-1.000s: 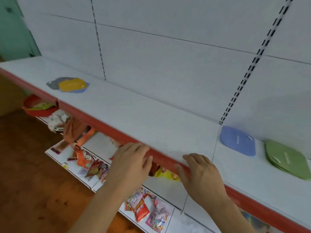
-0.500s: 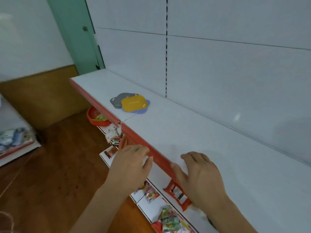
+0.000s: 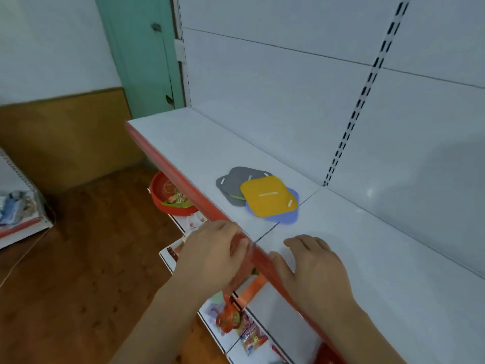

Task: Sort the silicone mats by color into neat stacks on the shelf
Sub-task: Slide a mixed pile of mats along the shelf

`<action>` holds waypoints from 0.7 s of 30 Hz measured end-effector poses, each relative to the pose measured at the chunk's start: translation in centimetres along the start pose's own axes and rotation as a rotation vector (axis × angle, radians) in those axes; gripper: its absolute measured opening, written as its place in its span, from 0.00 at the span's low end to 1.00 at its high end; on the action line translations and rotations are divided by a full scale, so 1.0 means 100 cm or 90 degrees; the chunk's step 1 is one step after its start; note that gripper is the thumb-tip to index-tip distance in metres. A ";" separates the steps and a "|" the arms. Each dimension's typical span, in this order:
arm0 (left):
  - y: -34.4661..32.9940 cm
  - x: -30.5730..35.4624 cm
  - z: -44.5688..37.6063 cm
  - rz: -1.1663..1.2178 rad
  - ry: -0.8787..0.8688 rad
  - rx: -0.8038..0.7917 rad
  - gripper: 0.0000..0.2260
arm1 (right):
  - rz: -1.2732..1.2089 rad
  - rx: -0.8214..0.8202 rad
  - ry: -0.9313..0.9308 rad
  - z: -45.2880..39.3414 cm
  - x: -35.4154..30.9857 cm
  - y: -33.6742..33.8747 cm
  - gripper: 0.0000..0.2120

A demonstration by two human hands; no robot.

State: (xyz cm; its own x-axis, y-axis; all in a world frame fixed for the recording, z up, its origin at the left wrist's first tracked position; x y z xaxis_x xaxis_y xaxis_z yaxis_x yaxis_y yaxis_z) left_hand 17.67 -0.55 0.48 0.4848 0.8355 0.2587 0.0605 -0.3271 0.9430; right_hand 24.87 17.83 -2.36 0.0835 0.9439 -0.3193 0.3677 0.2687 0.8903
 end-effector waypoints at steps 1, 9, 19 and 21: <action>0.001 -0.011 -0.012 -0.003 -0.009 -0.007 0.14 | 0.006 0.005 -0.012 -0.010 -0.006 -0.006 0.23; -0.007 -0.058 -0.102 0.008 -0.129 -0.065 0.14 | 0.037 0.024 -0.138 -0.066 -0.023 -0.028 0.22; -0.063 -0.022 -0.193 -0.105 -0.208 -0.160 0.29 | 0.065 0.087 -0.297 -0.097 0.009 -0.028 0.19; -0.070 -0.017 -0.203 -0.149 -0.207 -0.173 0.31 | 0.071 0.084 -0.323 -0.100 0.014 -0.030 0.19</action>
State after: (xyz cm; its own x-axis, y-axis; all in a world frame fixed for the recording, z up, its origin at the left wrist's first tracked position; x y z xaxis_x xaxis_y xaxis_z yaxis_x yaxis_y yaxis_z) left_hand -1.26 9.26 -2.32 0.7355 0.6775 -0.0044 -0.0086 0.0158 0.9998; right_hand 14.63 20.30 -2.19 0.5540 0.7457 -0.3703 0.4412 0.1142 0.8901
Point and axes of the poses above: each hand's wrist, its own z-axis away from the middle knuckle, its own y-axis out of the back of the hand, x = y × z, the point moved 8 cm from there along -z, towards the middle knuckle, and after that the axes turned 7 degrees about -z, right-handed, at the moved point
